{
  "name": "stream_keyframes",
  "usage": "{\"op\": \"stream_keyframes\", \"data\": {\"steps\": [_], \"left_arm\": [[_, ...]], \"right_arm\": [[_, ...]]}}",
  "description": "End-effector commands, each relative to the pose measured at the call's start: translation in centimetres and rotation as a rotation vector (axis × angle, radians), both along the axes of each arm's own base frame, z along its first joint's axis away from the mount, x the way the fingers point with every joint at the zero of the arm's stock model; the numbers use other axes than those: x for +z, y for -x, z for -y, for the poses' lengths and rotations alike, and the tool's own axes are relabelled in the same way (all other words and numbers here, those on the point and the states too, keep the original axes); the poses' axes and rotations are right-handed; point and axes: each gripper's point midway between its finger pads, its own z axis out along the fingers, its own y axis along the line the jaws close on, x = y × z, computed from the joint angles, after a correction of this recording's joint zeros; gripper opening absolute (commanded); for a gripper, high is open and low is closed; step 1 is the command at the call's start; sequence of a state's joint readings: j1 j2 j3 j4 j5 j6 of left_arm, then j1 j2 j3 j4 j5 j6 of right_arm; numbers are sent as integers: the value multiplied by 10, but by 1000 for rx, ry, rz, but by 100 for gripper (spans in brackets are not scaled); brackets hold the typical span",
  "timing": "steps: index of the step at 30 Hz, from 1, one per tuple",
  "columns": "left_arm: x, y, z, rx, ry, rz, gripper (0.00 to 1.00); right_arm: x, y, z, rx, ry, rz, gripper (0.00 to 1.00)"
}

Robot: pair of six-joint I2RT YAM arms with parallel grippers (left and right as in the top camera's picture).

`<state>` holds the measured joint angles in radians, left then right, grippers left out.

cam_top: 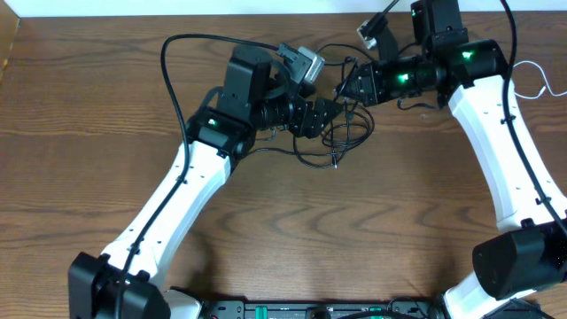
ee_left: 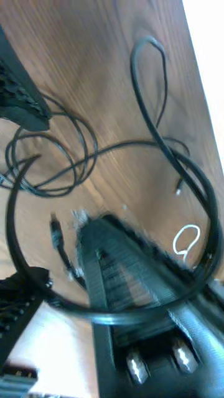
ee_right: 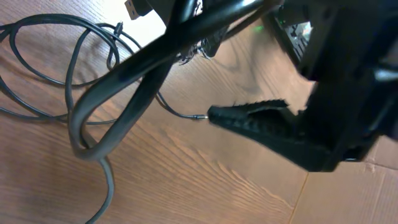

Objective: Untangle cables

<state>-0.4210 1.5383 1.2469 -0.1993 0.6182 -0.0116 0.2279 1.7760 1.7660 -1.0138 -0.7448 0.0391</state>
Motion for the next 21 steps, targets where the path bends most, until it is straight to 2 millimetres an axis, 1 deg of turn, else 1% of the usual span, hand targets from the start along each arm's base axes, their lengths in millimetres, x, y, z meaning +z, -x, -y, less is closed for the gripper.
{"op": "stream_keyframes", "data": {"steps": [1, 3, 5, 7, 9, 13, 15, 16, 17, 19, 20, 21], "left_arm": [[-11, -7, 0, 33, 2, -10, 75], [-18, -8, 1, 31, -3, -24, 71], [-24, -9, 1, 38, -4, -52, 71], [-34, -10, 6, 35, -8, -78, 71], [-40, -10, 11, 26, -10, -82, 71], [-40, -12, 21, 9, 9, -70, 70], [-39, -12, 21, 9, 12, -63, 64], [-38, -13, 21, 9, 13, -60, 60], [-38, -14, 20, 15, 12, -57, 51], [-39, -18, 17, 41, -2, -47, 29], [-40, -21, 15, 59, -12, -42, 15], [-41, -24, 12, 79, -23, -36, 8]], "right_arm": [[4, 2, -1, 22, -17, 13, 1], [4, 2, -1, 22, -17, 13, 1], [4, 2, -1, 23, -17, 13, 1], [4, 2, -1, 22, -17, 13, 1], [4, 2, -1, 22, -17, 13, 1], [3, 3, -1, 23, -16, 8, 1], [3, 3, -1, 22, -15, 6, 1], [3, 3, -1, 23, -15, 5, 1], [3, 3, -1, 23, -15, 5, 1], [3, 3, -1, 22, -15, 3, 1], [2, 4, -1, 22, -15, 2, 1], [2, 4, 0, 22, -14, 1, 1]]}}
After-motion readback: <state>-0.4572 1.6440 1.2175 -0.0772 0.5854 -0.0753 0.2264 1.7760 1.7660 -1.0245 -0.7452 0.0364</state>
